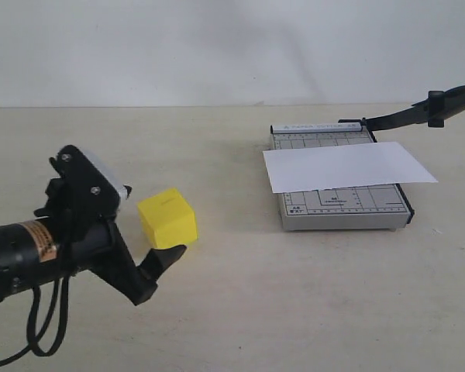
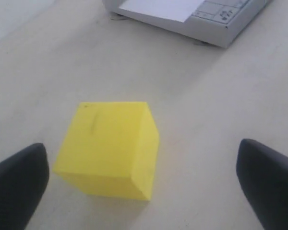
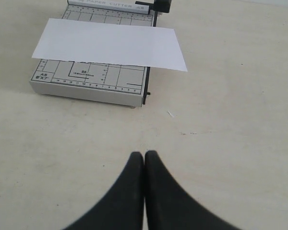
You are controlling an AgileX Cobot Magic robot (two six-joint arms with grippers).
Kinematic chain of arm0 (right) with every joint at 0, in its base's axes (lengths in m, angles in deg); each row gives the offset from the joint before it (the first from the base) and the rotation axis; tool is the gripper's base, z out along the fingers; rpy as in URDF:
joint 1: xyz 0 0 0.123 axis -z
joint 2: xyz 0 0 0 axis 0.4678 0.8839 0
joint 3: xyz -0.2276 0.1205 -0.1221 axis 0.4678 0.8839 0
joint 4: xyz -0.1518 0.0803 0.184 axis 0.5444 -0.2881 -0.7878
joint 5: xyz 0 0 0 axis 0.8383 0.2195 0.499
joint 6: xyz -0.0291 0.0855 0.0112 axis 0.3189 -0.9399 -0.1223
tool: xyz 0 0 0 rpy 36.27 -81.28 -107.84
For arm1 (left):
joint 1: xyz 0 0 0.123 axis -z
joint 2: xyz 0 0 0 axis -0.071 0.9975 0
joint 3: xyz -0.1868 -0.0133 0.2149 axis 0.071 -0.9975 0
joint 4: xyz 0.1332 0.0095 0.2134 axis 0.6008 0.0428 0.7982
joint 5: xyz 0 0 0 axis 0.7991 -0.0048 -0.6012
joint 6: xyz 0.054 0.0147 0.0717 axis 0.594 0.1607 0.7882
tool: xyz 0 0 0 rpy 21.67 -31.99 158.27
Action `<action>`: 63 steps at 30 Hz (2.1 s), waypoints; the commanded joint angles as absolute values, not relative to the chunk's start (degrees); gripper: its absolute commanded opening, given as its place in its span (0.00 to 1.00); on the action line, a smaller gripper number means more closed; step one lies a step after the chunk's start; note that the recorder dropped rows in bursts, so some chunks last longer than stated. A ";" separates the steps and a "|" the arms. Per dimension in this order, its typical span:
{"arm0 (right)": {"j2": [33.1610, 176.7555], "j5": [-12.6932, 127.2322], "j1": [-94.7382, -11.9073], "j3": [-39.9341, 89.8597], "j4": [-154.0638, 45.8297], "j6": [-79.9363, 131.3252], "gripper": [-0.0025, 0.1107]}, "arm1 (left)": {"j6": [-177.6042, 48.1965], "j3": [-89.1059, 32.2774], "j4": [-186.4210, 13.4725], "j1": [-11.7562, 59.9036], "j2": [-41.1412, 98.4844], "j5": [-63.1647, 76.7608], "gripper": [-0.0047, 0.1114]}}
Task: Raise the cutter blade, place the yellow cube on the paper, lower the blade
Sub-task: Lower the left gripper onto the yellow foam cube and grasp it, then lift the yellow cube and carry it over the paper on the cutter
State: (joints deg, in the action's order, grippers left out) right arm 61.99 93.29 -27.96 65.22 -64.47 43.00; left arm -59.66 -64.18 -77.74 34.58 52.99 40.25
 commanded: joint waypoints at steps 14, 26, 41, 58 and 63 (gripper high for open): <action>61.79 93.52 -27.80 65.36 -64.45 43.05 0.02 | -60.32 -52.30 -76.89 34.38 64.19 34.87 0.97; 61.79 93.53 -27.80 65.36 -64.45 43.16 0.02 | -60.62 -46.19 -78.12 34.38 68.14 28.40 0.88; 61.79 93.53 -27.80 65.36 -64.45 43.06 0.02 | -65.43 -43.02 -93.22 34.30 57.51 21.57 0.74; 61.79 93.92 -27.80 65.36 -64.45 43.06 0.02 | -56.23 -43.50 -108.58 33.80 63.65 17.61 0.74; 61.79 93.92 -27.80 65.36 -64.45 43.06 0.02 | -55.79 -43.50 -108.58 33.80 67.11 17.96 0.74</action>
